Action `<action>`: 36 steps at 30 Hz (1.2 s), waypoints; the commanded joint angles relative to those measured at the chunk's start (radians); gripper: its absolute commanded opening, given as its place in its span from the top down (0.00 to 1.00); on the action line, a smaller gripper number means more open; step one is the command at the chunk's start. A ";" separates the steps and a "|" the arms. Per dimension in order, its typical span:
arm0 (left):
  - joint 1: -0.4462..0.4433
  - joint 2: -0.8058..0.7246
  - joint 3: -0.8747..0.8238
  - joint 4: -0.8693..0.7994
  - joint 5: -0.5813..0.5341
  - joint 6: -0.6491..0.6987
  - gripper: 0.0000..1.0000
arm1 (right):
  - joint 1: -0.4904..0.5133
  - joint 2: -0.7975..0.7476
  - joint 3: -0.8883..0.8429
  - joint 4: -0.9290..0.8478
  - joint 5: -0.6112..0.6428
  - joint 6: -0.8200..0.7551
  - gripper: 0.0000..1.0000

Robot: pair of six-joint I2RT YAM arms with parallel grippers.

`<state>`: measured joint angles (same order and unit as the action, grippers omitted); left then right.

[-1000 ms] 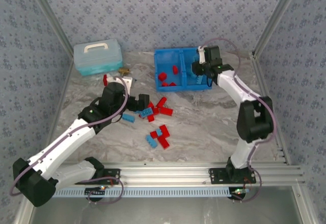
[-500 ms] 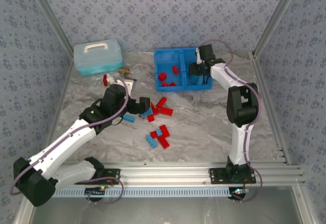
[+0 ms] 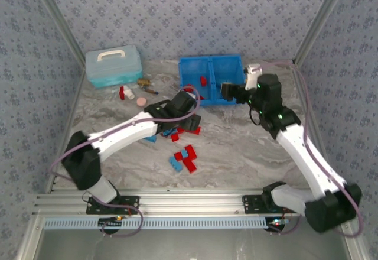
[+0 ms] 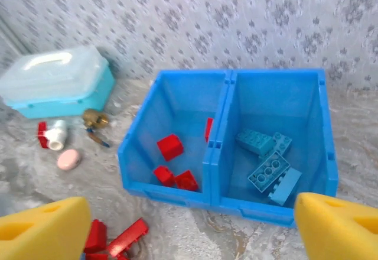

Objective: Sort the legos into containers by color

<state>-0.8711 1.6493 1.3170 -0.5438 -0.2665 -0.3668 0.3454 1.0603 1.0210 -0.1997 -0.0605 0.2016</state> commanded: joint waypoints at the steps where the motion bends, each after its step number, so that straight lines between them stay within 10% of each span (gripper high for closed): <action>1: -0.002 0.122 0.092 -0.090 -0.076 0.020 0.16 | -0.003 -0.091 -0.086 -0.021 -0.038 0.069 0.01; 13: 0.016 0.421 0.293 -0.114 -0.219 0.059 0.19 | -0.001 -0.337 -0.207 -0.229 -0.165 0.152 0.00; 21: 0.044 0.503 0.320 -0.103 -0.194 0.040 0.49 | -0.001 -0.327 -0.163 -0.222 -0.150 0.145 0.00; 36: 0.026 0.226 0.154 0.043 -0.023 0.080 0.75 | 0.000 -0.303 -0.142 -0.229 -0.138 0.166 0.00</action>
<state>-0.8288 2.0121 1.4738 -0.5488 -0.3347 -0.3172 0.3447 0.7593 0.8448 -0.4168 -0.2024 0.3557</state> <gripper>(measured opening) 0.255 0.999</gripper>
